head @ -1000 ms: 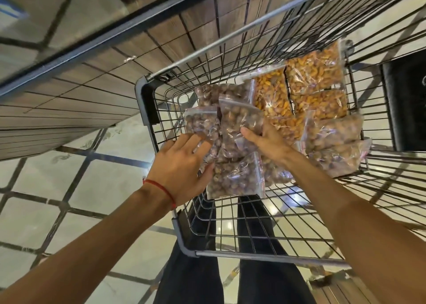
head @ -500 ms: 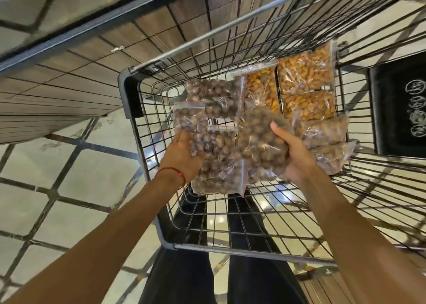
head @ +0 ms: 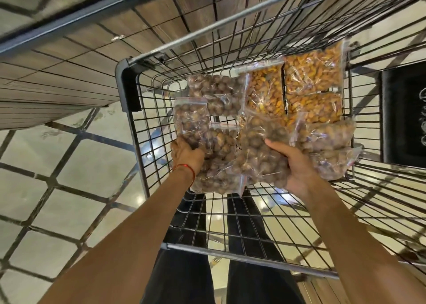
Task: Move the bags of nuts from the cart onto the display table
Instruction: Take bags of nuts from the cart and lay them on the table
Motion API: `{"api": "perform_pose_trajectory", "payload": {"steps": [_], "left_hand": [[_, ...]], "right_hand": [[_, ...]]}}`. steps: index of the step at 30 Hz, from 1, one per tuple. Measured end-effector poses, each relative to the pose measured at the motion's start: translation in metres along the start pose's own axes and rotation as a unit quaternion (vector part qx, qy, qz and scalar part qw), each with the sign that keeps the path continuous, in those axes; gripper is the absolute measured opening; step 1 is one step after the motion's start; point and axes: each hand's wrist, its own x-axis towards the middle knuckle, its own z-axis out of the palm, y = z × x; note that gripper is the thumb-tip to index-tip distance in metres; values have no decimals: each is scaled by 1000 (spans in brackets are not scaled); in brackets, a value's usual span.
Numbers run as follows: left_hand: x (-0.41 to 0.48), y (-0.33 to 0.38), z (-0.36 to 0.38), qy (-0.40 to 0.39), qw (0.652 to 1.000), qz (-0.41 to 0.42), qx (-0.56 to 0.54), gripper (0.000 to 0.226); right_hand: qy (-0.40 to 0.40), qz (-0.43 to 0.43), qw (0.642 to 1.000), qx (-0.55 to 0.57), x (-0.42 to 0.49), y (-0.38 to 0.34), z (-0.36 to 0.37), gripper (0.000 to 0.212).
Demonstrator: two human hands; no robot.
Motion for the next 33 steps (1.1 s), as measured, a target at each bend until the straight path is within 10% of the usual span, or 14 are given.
{"api": "perform_pose_trajectory", "payload": {"steps": [9,17,23,30,33], "left_hand": [[-6,-7,-1,-53,998,23,-30,97],[-6,0,-6,-41,988,20,-150,40],[6,18,-8,-61,986,-3,-157,112],[22,11,8,-27,993,-15,-112,118],[16,22,7,-35,989,-5,-145,76]], "right_hand": [[33,-44,998,-29,-2,-2,-7,35],[56,-38,997,-30,-4,5,-6,9],[87,-38,995,-23,-5,7,-7,37],[86,-36,995,-19,-8,5,-18,11],[73,-35,996,-27,-9,4,-20,6]]}}
